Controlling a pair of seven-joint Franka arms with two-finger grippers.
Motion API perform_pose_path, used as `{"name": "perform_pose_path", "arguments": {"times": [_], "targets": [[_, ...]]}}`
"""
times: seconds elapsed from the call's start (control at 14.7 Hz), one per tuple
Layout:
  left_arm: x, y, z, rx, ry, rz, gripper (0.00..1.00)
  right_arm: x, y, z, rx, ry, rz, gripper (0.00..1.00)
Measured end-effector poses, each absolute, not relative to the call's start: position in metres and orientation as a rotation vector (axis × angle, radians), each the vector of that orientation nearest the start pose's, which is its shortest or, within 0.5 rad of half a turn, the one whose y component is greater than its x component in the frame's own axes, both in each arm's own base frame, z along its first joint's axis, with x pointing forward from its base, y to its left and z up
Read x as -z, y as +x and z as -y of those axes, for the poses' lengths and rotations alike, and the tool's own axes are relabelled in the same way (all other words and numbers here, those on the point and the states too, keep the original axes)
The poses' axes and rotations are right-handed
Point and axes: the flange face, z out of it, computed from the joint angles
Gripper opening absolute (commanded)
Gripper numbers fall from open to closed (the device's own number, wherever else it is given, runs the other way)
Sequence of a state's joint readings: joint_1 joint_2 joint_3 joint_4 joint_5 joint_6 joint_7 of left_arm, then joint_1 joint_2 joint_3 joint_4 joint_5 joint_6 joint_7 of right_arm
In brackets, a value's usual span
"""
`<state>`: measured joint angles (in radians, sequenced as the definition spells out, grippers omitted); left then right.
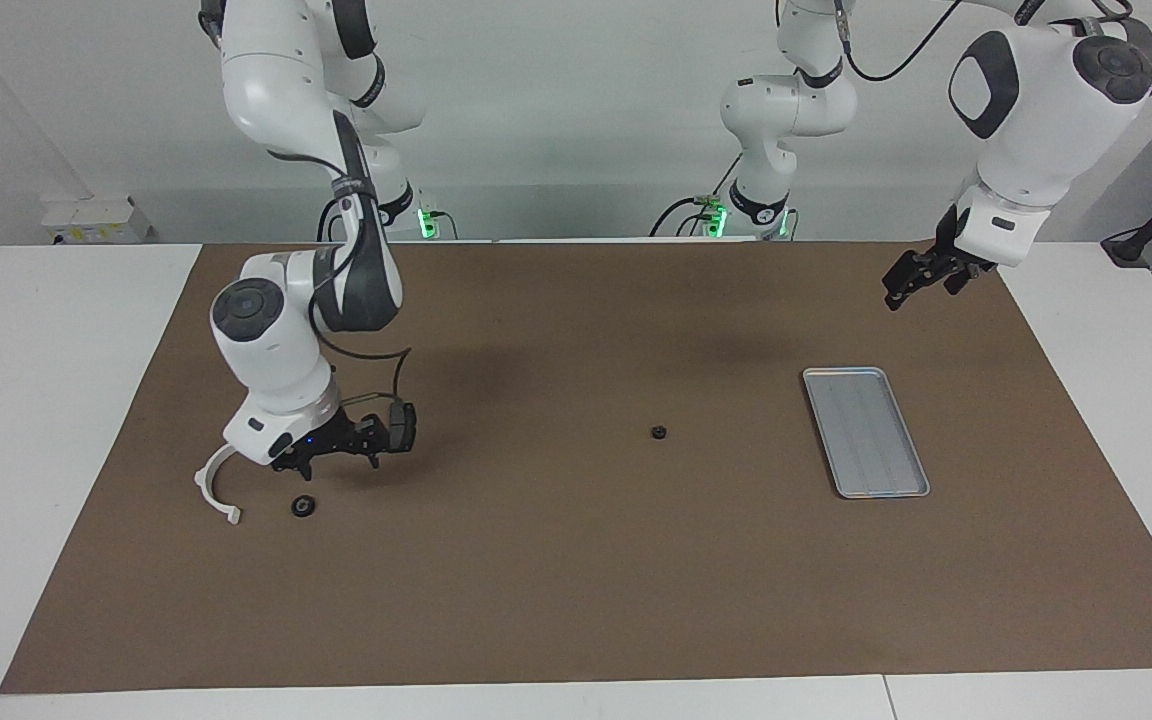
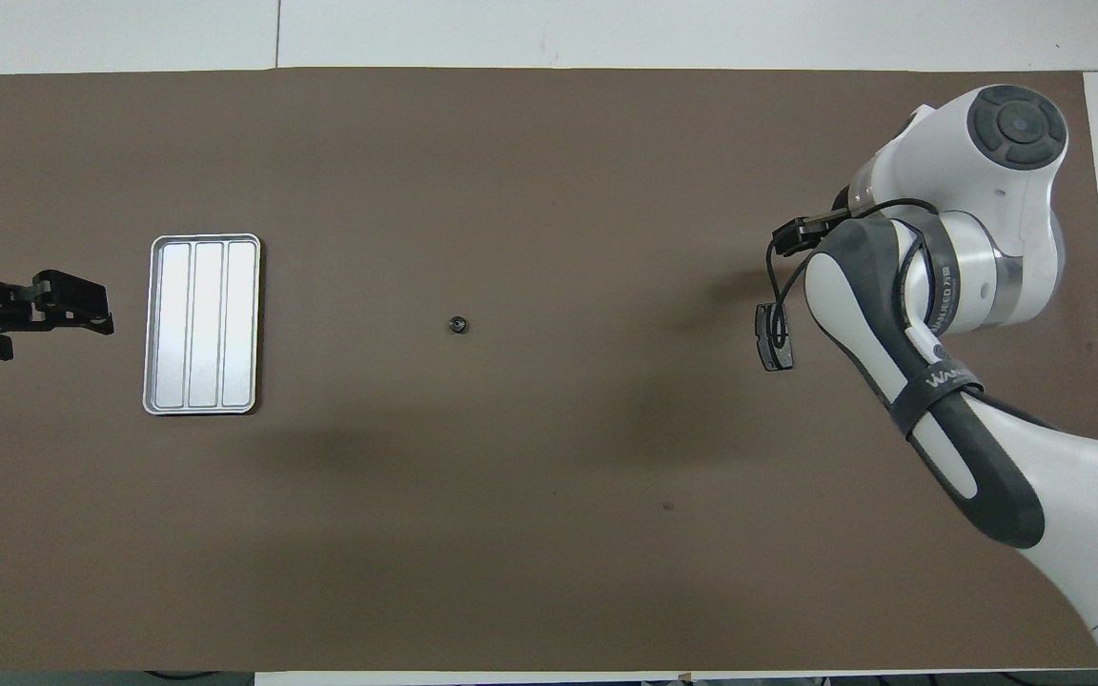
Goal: Place bearing gear from tray to pile
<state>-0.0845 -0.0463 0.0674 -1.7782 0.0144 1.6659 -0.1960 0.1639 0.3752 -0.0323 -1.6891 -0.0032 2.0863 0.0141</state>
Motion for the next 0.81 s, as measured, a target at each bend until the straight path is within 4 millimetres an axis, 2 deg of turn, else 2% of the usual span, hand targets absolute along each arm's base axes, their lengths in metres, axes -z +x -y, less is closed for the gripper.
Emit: {"name": "perform_pose_path", "arguments": {"times": [0.2,0.34,0.48,0.61,0.81], "targets": [[-0.562,0.540,0.007,-0.093,-3.112,0.265,1.00,-0.428,0.634,-0.181,-0.005,-3.154,-0.035,1.00],[-0.562,0.539,0.010,-0.095,-3.112,0.257,1.00,-0.442,0.611,-0.254,0.013,-3.143,-0.192,1.00],[-0.562,0.539,0.013,-0.099,-3.112,0.249,1.00,-0.443,0.582,-0.318,0.019,-3.128,-0.327,1.00],[-0.562,0.539,0.007,-0.101,-3.110,0.268,1.00,-0.442,0.562,-0.357,0.022,-3.119,-0.389,1.00],[-0.563,0.539,0.002,-0.098,-3.110,0.278,1.00,-0.434,0.555,-0.398,0.032,-3.101,-0.477,1.00]]}}
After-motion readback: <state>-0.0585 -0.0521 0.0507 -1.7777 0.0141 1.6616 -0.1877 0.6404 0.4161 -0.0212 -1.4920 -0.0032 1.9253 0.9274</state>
